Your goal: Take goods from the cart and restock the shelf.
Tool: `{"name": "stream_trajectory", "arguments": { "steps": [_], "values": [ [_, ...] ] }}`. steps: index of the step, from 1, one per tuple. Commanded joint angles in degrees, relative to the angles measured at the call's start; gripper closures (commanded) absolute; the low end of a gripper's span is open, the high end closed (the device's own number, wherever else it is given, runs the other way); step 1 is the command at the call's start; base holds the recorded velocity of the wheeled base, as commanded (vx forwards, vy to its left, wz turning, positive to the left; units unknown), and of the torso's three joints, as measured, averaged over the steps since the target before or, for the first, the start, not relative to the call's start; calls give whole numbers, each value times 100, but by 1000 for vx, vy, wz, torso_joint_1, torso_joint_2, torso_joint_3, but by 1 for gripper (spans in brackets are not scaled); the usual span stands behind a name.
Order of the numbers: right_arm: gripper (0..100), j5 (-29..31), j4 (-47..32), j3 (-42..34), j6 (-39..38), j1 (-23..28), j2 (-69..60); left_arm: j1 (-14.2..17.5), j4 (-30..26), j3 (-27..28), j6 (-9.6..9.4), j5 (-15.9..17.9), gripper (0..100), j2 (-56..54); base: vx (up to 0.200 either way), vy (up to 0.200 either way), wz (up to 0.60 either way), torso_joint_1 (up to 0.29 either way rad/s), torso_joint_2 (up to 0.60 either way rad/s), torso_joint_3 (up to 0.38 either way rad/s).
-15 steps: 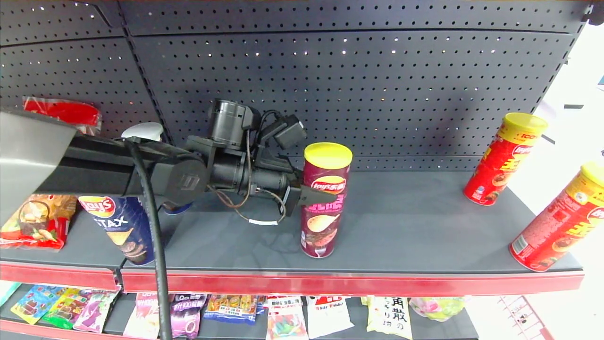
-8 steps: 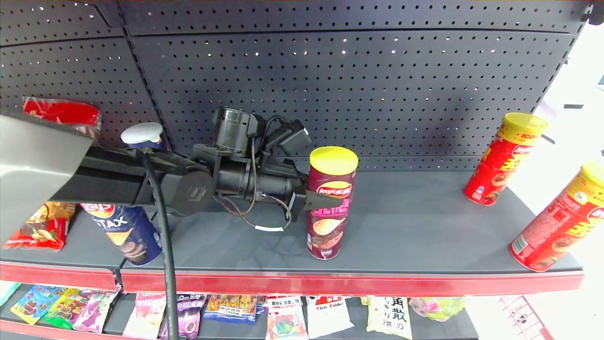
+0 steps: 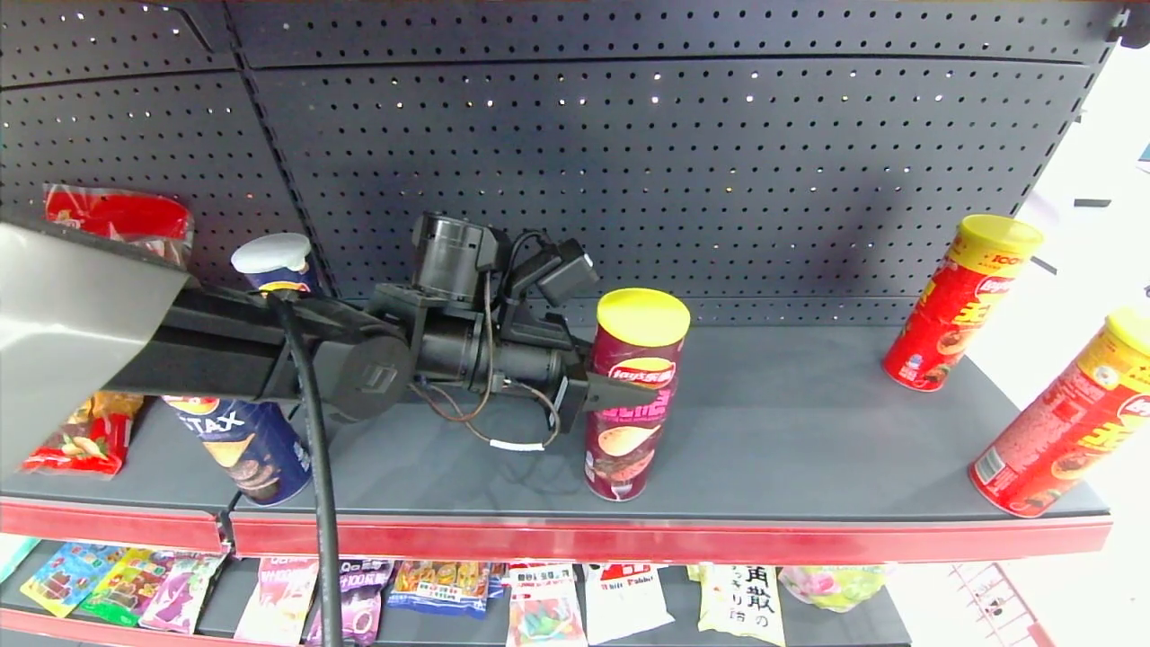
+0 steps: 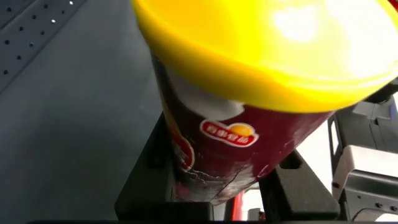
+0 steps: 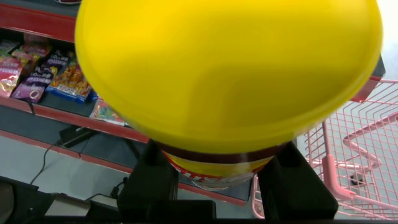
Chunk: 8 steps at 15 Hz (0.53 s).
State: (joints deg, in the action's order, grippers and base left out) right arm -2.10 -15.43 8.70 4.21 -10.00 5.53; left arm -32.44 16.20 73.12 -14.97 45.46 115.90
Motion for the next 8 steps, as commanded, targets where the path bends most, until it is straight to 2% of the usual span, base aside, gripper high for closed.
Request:
{"name": "stream_trajectory", "arguments": {
  "steps": [1, 3, 8],
  "values": [
    [100, -1, -4, 0, 1, -2, 9, -87, -12, 1, 29, -2, 100, -14, 0, 0, 0, 0, 0, 0],
    [100, -1, -4, 0, 1, -2, 9, -105, -3, 9, 91, -2, 100, -23, 0, 0, 0, 0, 0, 0],
    [100, -1, -4, 0, 1, -2, 9, -96, 76, -140, 73, -55, 100, -32, 0, 0, 0, 0, 0, 0]
  ]
}}
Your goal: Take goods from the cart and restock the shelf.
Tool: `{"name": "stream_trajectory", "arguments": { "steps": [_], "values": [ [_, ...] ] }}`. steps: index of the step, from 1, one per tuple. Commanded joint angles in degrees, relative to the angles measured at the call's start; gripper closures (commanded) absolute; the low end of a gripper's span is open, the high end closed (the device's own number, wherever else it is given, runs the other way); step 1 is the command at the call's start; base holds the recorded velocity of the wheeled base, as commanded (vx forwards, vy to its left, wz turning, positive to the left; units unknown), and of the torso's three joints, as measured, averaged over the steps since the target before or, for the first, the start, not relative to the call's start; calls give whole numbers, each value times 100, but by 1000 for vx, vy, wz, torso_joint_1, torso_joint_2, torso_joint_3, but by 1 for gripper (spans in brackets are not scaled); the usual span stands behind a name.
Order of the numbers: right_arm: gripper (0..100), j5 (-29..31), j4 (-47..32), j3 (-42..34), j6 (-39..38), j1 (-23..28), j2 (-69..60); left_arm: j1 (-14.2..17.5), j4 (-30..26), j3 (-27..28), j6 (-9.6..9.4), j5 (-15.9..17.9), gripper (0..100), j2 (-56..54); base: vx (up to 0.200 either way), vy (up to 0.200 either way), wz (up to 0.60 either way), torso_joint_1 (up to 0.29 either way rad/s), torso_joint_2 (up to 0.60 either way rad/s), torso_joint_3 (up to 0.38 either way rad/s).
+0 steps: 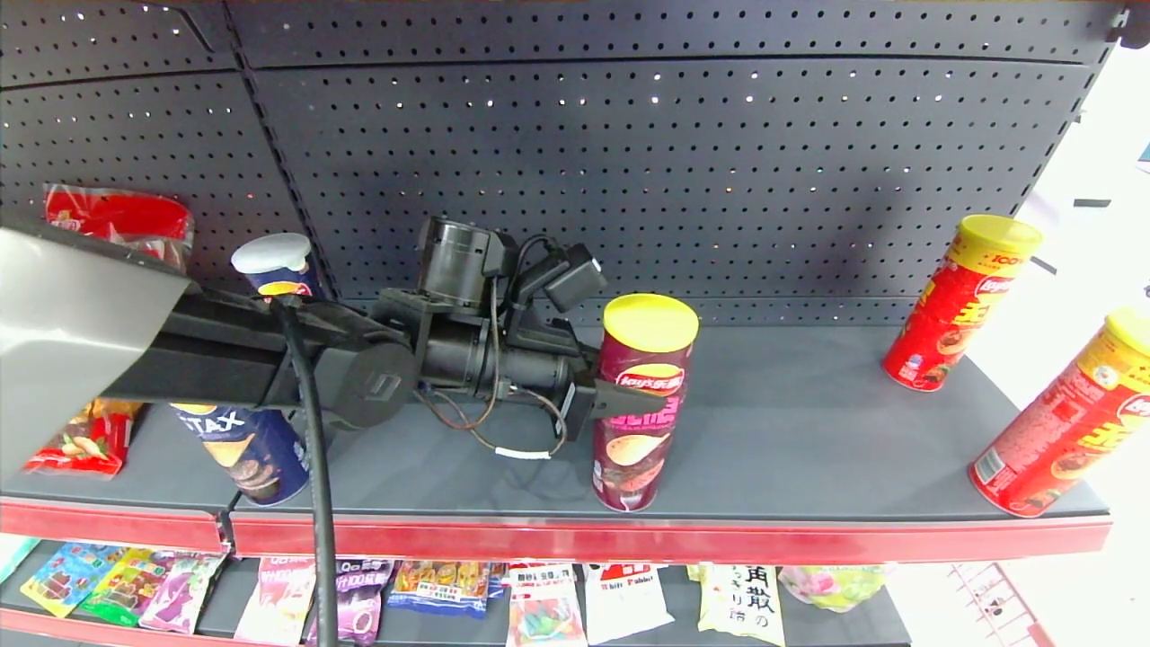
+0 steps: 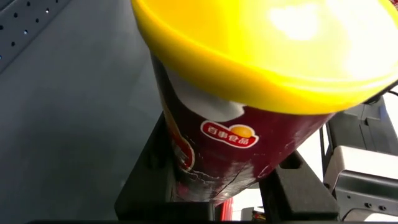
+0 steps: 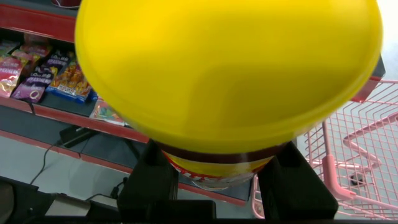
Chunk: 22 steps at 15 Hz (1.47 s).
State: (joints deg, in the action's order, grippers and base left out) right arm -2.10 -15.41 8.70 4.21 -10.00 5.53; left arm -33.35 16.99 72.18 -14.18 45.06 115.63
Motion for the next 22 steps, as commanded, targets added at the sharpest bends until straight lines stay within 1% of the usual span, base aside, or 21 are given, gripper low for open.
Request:
{"name": "stream_trajectory", "arguments": {
  "steps": [1, 2, 3, 10, 11, 16, 19, 20, 21, 22],
  "values": [
    [100, -1, 3, 0, 1, -2, 9, -4, 58, -73, -6, -14, 100, 4, 0, 0, 0, 0, 0, 0],
    [100, -1, -6, 0, 1, -2, 9, -4, 296, -222, -15, -32, 100, 12, 0, 0, 0, 0, 0, 0],
    [100, -1, 3, 0, 1, -2, 9, -4, 384, -292, -15, -41, 100, 12, 0, 0, 0, 0, 0, 0],
    [100, -1, 3, 0, 1, -2, 9, -4, 428, -433, -15, -41, 100, -93, 0, 0, 0, 0, 0, 0],
    [100, -1, 3, 0, 1, -2, 9, -4, 428, -433, -24, -41, 0, -102, 0, 0, 0, 0, 0, 0],
    [100, -1, 3, 0, 1, -2, 9, -4, 419, -450, 3, -41, 0, -190, 0, 0, 0, 0, 0, 0],
    [100, -10, -6, 0, 10, -2, 9, 31, 392, -644, 29, -41, 0, -445, 0, 0, 0, 0, 0, 0],
    [100, -36, 3, 8, 36, -2, 9, 145, 375, -925, 126, -41, 0, -787, 0, 0, 0, 0, 0, 0],
    [100, -45, 3, 44, 36, -11, 9, 198, 384, -1022, 161, -50, 0, -919, 0, 0, 0, 0, 0, 0],
    [100, -54, 3, 114, 36, -37, 62, 329, 375, -1145, 179, -50, 0, -1130, 0, 0, 0, 0, 0, 0]
  ]
}}
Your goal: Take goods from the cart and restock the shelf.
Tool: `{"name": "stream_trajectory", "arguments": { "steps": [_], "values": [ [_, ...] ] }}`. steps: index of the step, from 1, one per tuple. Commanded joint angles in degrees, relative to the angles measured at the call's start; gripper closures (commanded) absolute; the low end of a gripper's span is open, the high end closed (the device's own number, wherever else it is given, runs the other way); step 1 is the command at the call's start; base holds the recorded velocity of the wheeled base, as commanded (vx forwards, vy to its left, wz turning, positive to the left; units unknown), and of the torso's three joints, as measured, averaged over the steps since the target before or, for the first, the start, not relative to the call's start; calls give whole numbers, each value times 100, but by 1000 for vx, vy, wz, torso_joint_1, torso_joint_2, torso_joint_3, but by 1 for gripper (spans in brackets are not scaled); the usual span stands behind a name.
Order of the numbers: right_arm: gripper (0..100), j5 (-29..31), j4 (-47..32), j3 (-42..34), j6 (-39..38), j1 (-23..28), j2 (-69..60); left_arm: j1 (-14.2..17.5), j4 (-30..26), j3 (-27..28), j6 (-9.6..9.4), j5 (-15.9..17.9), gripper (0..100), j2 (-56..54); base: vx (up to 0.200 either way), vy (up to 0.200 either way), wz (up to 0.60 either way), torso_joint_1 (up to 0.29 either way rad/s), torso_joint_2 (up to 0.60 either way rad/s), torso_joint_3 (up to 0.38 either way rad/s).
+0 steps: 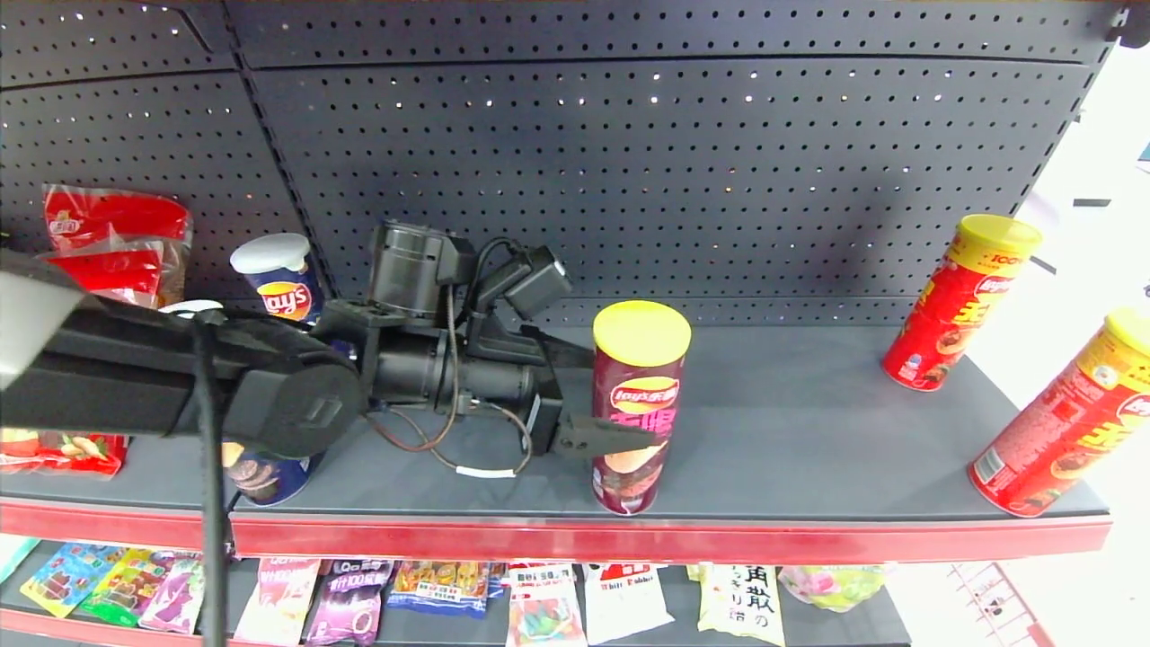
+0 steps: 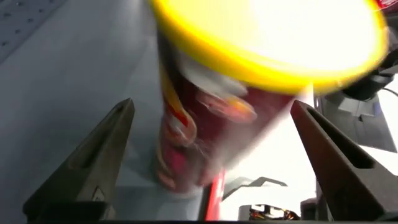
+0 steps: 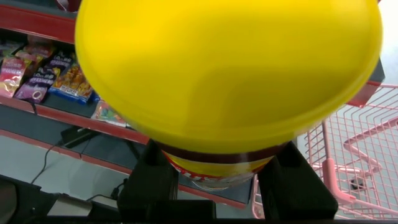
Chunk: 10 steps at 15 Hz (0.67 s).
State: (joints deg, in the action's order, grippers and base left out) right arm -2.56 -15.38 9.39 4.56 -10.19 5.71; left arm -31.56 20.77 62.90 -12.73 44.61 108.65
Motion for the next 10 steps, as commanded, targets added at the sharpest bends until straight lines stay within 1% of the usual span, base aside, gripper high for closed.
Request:
{"name": "stream_trajectory", "arguments": {
  "steps": [1, 2, 3, 4, 6, 7, 8, 10],
  "values": [
    [100, -25, 0, 169, 10, -18, 150, 229, -12, -296, 33, -4, 0, -565, 0, 0, 0, 0, 0, 0],
    [100, -166, 9, 485, 10, -62, 572, 344, -12, -454, 42, -4, 0, -828, 0, 0, 0, 0, 0, 0],
    [100, -236, 0, 793, 10, -115, 968, 379, -29, -569, 42, -31, 0, -1013, 0, 0, 0, 0, 0, 0],
    [100, -280, 9, 1179, 10, -220, 1486, 388, -38, -665, 77, -154, 0, -1206, 0, 0, 0, 0, 0, 0],
    [100, -289, 27, 1865, 1, -378, 2391, 388, -38, -867, 244, -453, 0, -1523, 0, 0, 0, 0, 0, 0],
    [100, -298, 273, 2208, -8, -501, 2989, 388, -38, -1131, 271, -672, 0, -1804, 0, 0, 0, 0, 0, 0],
    [100, -298, 686, 2357, -8, -624, 3455, 388, -38, -1333, 262, -883, 0, -2050, 0, 0, 0, 0, 0, 0],
    [100, -306, 1811, 2533, -8, -747, 4430, 379, -47, -1597, 262, -1376, 0, -2454, 0, 0, 0, 0, 0, 0]
  ]
}}
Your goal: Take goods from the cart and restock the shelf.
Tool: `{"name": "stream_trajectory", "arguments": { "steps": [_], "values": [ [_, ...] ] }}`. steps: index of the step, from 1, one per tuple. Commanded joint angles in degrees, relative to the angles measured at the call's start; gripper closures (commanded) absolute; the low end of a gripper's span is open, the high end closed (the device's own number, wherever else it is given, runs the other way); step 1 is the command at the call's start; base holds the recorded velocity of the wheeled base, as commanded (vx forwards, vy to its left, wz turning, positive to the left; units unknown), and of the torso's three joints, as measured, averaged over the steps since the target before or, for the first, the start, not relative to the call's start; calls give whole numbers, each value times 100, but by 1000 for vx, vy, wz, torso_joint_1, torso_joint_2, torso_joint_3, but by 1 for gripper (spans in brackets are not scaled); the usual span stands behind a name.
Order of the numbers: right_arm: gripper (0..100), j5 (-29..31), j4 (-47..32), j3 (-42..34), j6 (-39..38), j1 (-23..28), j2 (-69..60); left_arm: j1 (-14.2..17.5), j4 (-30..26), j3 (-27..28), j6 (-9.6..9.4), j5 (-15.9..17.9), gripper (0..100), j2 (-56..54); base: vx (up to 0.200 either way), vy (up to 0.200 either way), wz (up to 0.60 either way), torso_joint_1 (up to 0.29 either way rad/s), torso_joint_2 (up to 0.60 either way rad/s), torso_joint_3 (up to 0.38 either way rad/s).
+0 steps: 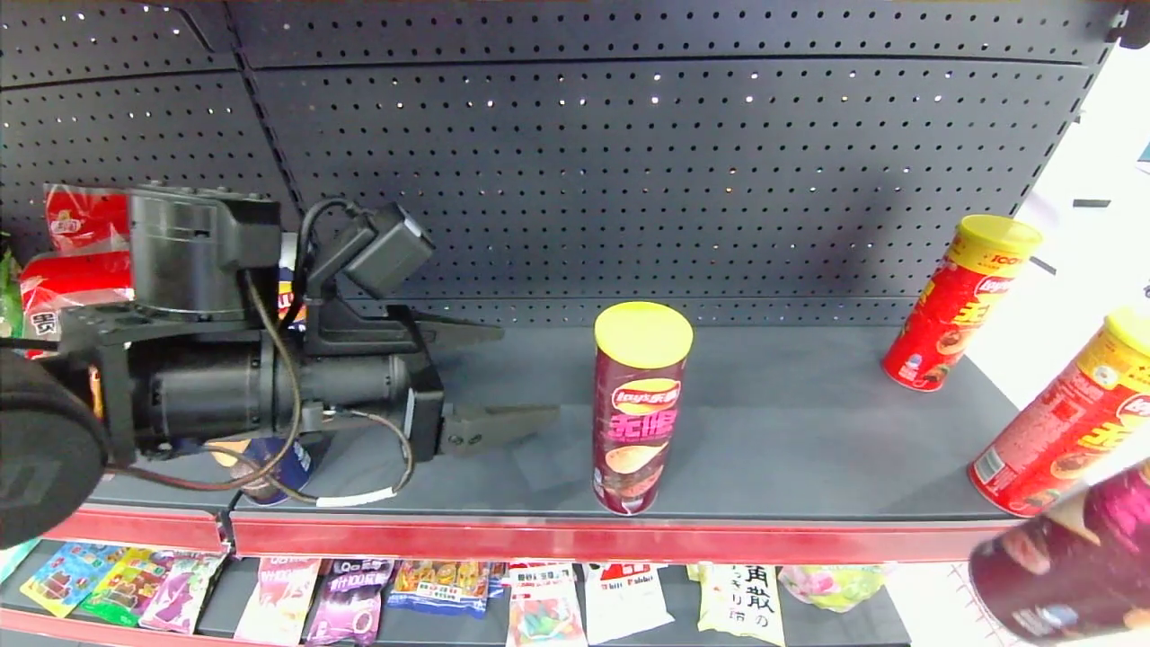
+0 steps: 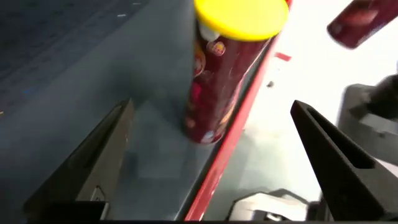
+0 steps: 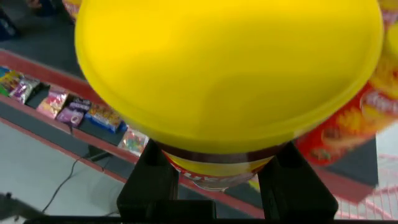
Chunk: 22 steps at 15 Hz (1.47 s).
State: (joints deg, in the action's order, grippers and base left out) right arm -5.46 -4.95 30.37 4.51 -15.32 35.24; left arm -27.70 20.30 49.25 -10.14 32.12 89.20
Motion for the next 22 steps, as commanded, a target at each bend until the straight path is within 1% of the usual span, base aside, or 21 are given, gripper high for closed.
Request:
{"name": "stream_trajectory", "arguments": {
  "steps": [1, 2, 3, 5, 6, 8, 9, 10, 11, 12, 13, 14, 17, 20, 21, 22],
  "values": [
    [100, -104, 1233, 602, -20, -278, 1978, 1, 1, -434, 4, -268, 0, -728, 0, 0, 0, 0, 0, 0],
    [100, -183, 1286, 690, -20, -322, 2127, 1, 1, -539, 12, -277, 0, -834, 0, 0, 0, 0, 0, 0],
    [100, -482, 1321, 945, -20, -463, 2637, 1, 1, -944, 12, -277, 0, -1203, 0, 0, 0, 0, 0, 0],
    [100, -596, 1347, 1331, -3, -463, 3226, -8, -43, -1321, 21, -277, 0, -1651, 0, 0, 0, 0, 0, 0],
    [100, -711, 1356, 1701, -20, -463, 3639, -8, -210, -1506, 30, -277, 0, -1906, 0, 0, 0, 0, 0, 0],
    [100, -869, 1347, 2298, -12, -472, 4307, -8, -500, -1691, 30, -277, 0, -2267, 0, 0, 0, 0, 0, 0],
    [100, -878, 1347, 2580, -3, -498, 4632, 1, -536, -1822, 91, -277, 0, -2407, 0, 0, 0, 0, 0, 0],
    [100, -913, 1347, 2826, -12, -577, 4940, 1, -536, -1937, 223, -303, 0, -2557, 0, 0, 0, 0, 0, 0],
    [100, -913, 1356, 3001, -12, -621, 5203, 1, -536, -2007, 276, -391, 0, -2653, 0, 0, 0, 0, 0, 0],
    [100, -913, 1347, 3142, 6, -647, 5397, 1, -536, -2042, 285, -479, 0, -2688, 0, 0, 0, 0, 0, 0],
    [100, -904, 1356, 3432, 6, -735, 5783, 1, -536, -2104, 329, -567, 0, -2768, 0, 0, 0, 0, 0, 0],
    [100, -904, 1356, 3625, 6, -770, 6012, 1, -527, -2148, 355, -584, 0, -2820, 0, 0, 0, 0, 0, 0],
    [100, -895, 1356, 4223, 15, -867, 6715, 1, -536, -2376, 355, -593, 0, -3022, 0, 0, 0, 0, 0, 0],
    [100, -886, 1356, 4689, 129, -920, 7251, 1, -536, -2429, 373, -742, 0, -3101, 0, 0, 0, 0, 0, 0],
    [100, -886, 1356, 4882, 129, -946, 7444, 1, -536, -2438, 399, -751, 0, -3128, 0, 0, 0, 0, 0, 0],
    [100, -869, 1365, 5014, 129, -981, 7594, 1, -536, -2473, 478, -760, 0, -3163, 0, 0, 0, 0, 0, 0]
  ]
}}
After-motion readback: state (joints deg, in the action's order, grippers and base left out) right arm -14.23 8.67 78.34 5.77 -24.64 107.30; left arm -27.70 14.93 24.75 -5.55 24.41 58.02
